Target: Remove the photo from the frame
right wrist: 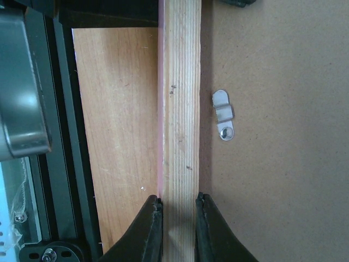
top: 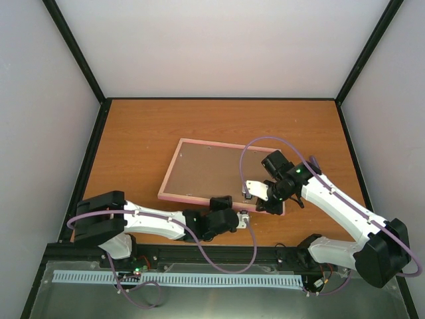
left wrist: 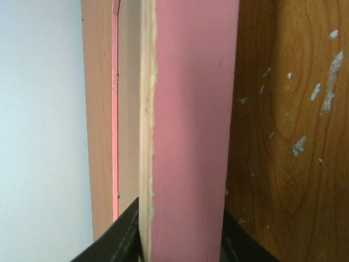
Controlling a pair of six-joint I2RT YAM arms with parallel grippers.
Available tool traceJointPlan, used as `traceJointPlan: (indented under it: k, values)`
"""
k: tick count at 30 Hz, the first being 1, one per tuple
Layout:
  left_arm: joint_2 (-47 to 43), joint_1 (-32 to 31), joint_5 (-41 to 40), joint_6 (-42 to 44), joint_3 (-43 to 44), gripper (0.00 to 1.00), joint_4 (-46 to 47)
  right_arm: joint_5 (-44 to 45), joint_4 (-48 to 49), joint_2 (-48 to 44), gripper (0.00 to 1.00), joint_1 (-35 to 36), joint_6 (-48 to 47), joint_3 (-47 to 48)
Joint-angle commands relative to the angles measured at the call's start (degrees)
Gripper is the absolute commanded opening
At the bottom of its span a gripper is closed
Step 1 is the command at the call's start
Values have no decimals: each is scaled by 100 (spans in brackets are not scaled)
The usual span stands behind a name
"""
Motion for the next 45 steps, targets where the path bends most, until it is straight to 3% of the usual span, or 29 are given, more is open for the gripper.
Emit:
traceJointPlan:
  k: [1,5,8,10,13,16,19,22,27,34,40,45]
  values:
    - [104,-50,-312,262,161,24,391,-351,109,-203,3,16,-33,226]
    - [137,-54,-391,236,299,7,240,-369,30,-272,5,17,23,343]
    - [31,-46,-431,96,530,4,29,-281,-70,-482,33,17,205,626]
    - [-93,-1,-406,-136,768,2,-234,-216,-152,-724,45,10,328,914]
    - [-265,103,-345,-705,1400,1,-946,51,-82,-1155,57,-1,695,1353]
    - [-341,228,-368,-1200,2075,1,-1772,554,156,-1482,62,-23,1097,1665]
    - [-256,363,-320,-1926,2975,1,-2782,1148,473,-1688,64,-159,1348,1758]
    - [-108,493,-122,-2537,3861,1,-3807,2305,1097,-1854,65,-345,1571,1491]
    - [299,762,455,-3204,5296,1,-5043,3757,1945,-2095,72,-640,1644,1320]
    - [1313,1516,2017,-4210,7509,1,-6620,4012,2158,-2124,74,-756,1825,1342]
    - [1565,2140,2656,-4364,7716,1,-6667,3947,2264,-2200,74,-765,1920,1266]
    - [1656,3200,4180,-4662,7895,1,-6457,3759,2321,-2117,74,-765,1967,1064]
